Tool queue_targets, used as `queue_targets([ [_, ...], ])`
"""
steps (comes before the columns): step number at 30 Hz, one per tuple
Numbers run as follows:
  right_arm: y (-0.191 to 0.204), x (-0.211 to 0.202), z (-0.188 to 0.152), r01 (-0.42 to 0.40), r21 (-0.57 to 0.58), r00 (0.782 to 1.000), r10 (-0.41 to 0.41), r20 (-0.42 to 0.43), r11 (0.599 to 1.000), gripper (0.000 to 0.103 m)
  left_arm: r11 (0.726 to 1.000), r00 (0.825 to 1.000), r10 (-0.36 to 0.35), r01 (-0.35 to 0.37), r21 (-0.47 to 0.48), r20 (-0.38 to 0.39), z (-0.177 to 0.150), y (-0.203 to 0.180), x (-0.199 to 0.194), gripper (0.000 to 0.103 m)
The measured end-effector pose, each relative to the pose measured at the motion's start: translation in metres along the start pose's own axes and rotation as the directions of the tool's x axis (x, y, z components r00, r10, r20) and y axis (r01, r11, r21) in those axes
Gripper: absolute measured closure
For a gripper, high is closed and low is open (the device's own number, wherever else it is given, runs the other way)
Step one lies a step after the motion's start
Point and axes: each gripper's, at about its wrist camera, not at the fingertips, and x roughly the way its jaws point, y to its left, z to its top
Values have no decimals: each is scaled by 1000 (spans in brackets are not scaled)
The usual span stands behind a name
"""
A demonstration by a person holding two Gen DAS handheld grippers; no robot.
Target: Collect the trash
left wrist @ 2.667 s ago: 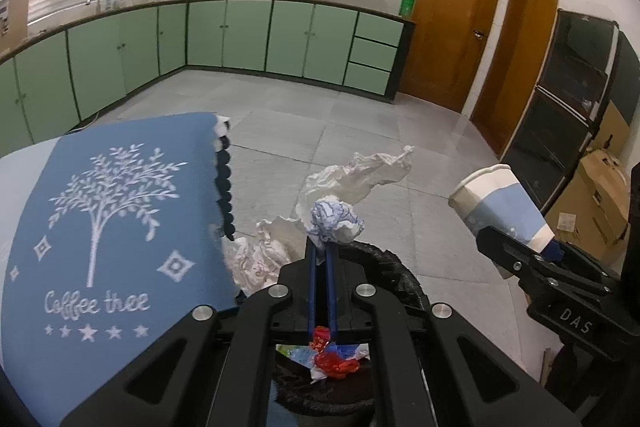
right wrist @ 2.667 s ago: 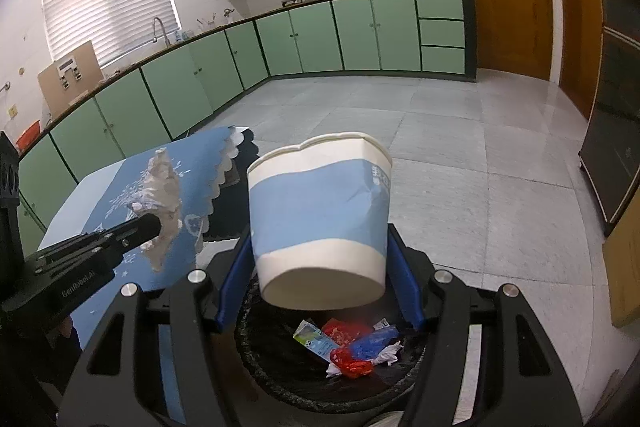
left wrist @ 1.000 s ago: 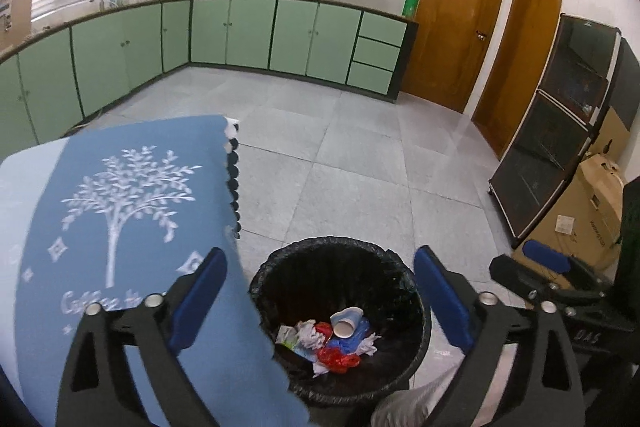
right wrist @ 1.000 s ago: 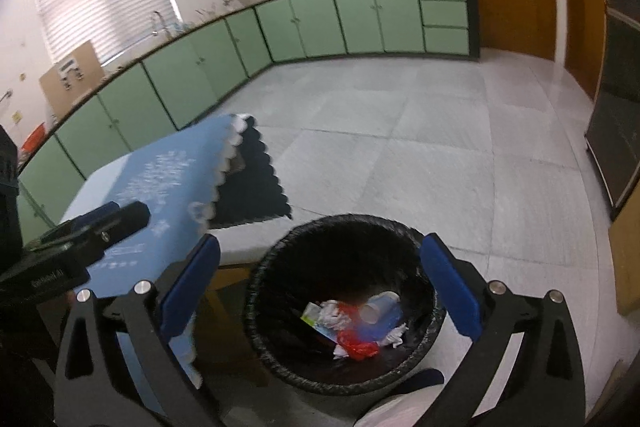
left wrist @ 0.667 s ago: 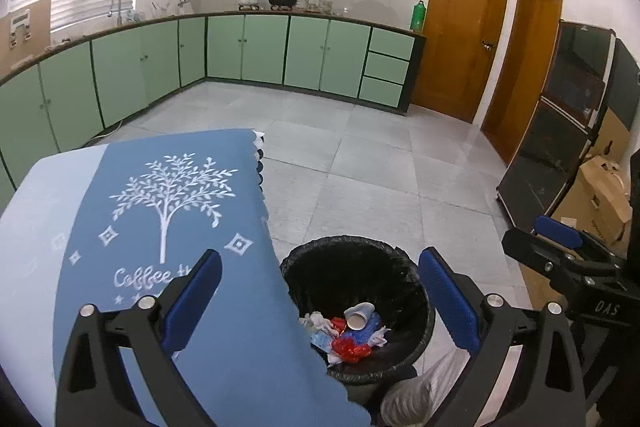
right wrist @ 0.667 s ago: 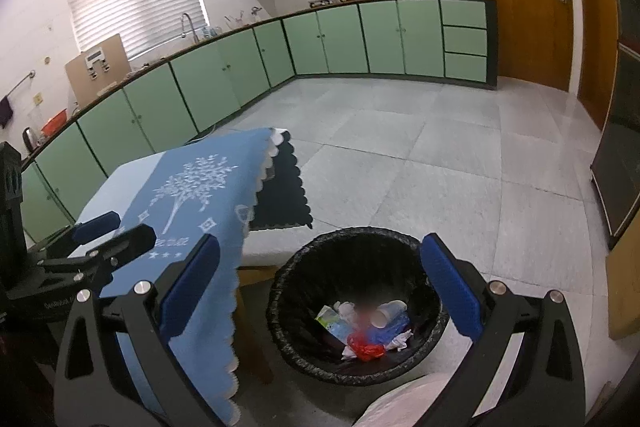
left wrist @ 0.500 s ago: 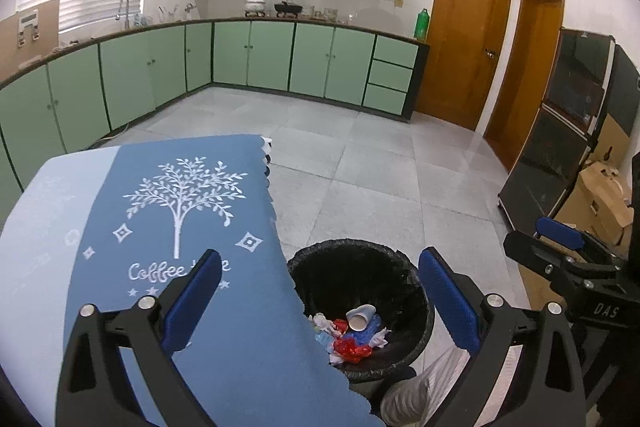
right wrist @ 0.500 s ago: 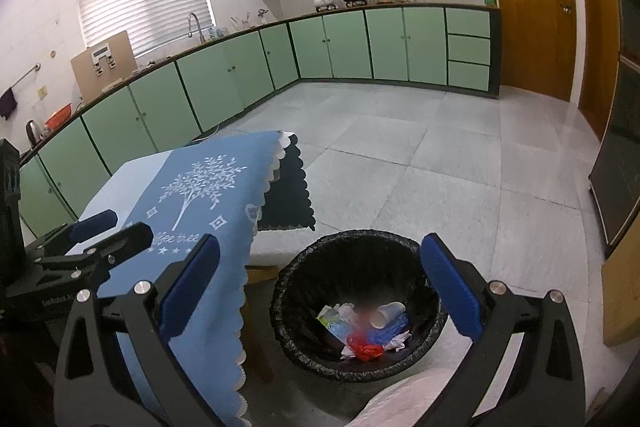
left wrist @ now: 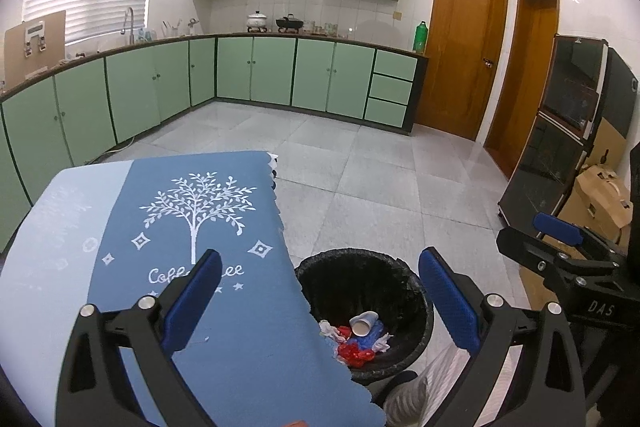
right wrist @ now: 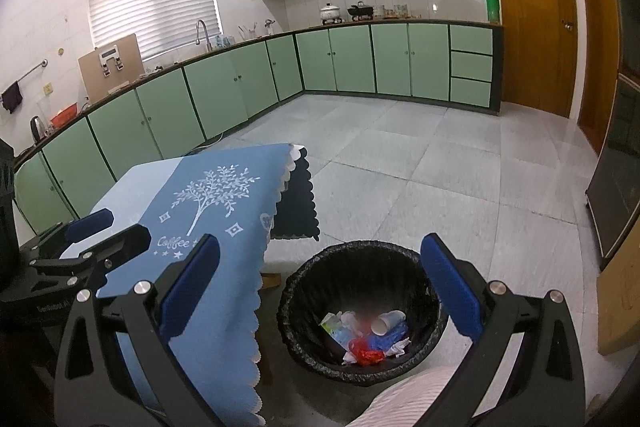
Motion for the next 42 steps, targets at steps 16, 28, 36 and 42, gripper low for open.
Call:
queue_targets([
  [16,10,-2,-1,-9,-20,1000,9,8,1000,5,1000,1000,12,-12,-5,14,-1,5,-9,6],
  [28,12,0,-2,-8,-25,1000,9,9,1000,5,1000,1000,11,-11,-4,16,-2,5,-9,6],
  [36,14,0,-3,-8,-26,1000,8,9,1000,5,1000,1000,12,-11,-4,16,-2,5,-9,6],
  [42,14,0,-3,-8,-27,1000,8,8,1000,5,1000,1000,10,-10,-4,16,-2,5,-9,6],
])
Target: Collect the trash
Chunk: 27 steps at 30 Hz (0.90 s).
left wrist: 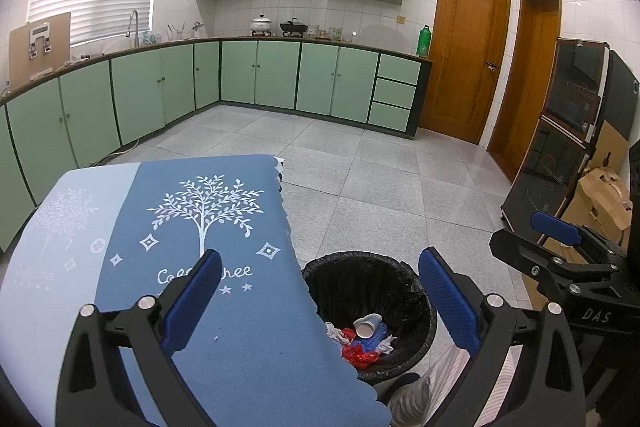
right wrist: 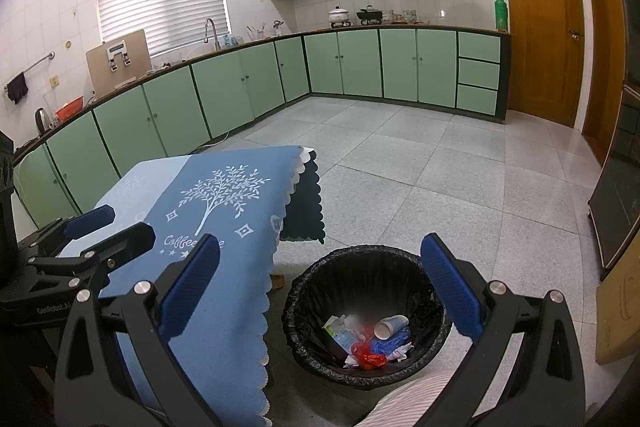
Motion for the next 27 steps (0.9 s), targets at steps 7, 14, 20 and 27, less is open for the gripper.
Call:
queue_targets([
  [7,1,1,0,-2,-3,1000,2,0,1000,5,1000,1000,0,0,-3,0,-1,1,1,6],
  [14,2,1,0,-2,-3,1000,2,0,1000,5,1000,1000,1,-1,-3,0,-1,2,1,6],
  [20,3,1,0,-2,-4,1000,2,-1,1000,5,1000,1000,0,0,-3,-1,-1,2,1,6],
  [27,3,2,-2,-3,-4,1000,3,-2,1000,5,1000,1000,1,-1,-3,-1,-1,2,1,6],
])
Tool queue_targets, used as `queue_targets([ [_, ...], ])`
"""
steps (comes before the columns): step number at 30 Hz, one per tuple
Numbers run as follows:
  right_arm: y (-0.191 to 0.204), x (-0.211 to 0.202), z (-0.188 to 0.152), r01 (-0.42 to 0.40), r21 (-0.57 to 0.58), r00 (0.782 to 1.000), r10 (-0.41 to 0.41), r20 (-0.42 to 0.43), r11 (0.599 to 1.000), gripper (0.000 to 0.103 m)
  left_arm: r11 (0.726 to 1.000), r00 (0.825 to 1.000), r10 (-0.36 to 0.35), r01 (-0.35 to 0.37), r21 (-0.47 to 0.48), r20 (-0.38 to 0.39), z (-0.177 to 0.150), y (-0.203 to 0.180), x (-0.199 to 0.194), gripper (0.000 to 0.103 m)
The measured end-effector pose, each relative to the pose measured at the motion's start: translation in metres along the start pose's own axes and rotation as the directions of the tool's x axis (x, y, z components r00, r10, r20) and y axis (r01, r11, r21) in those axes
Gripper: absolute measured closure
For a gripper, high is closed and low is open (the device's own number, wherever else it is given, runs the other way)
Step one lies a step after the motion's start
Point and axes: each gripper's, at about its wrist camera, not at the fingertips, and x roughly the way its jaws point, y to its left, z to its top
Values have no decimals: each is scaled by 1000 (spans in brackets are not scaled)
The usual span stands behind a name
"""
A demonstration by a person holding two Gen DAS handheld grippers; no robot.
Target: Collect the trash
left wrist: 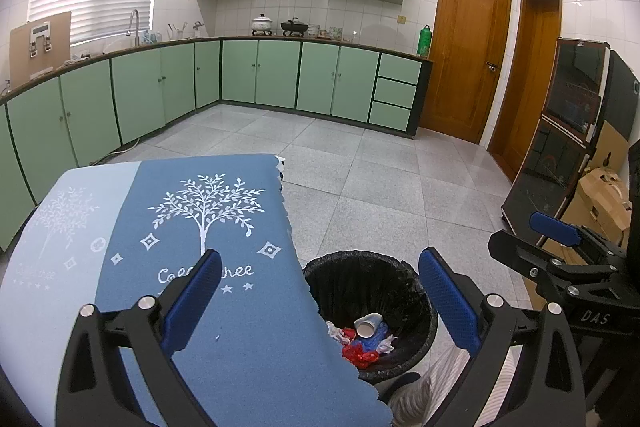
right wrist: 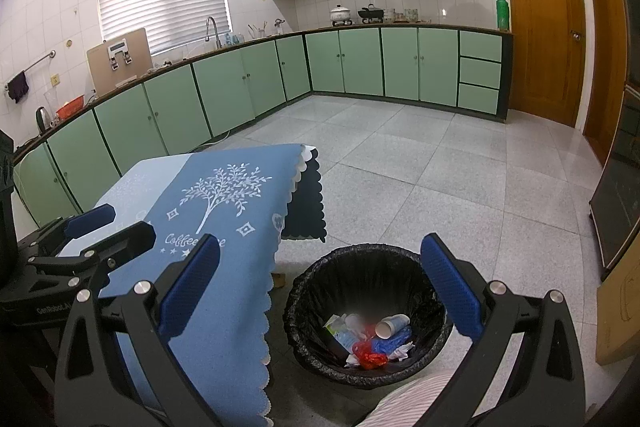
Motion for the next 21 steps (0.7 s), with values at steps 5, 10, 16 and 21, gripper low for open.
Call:
queue_targets([
  [5,0,0,0,0,1,1000,0,0,1000,5,1000,1000,-2,2,-1,-1,0,0,0,6],
  [10,0,3,-2,0,2,1000,0,-5,1000,5,1000,1000,-1,1,-7,-5,-2,2,2,6],
  [16,0,3,-2,0,3,1000,0,-4,1000,5,1000,1000,-1,1,-5,-3,-1,2,1,6],
  [21,-1,3,-1,-1,3,1000,1,-4,1000,5,1000,1000,0,0,-7,-6,-1,2,1,6],
])
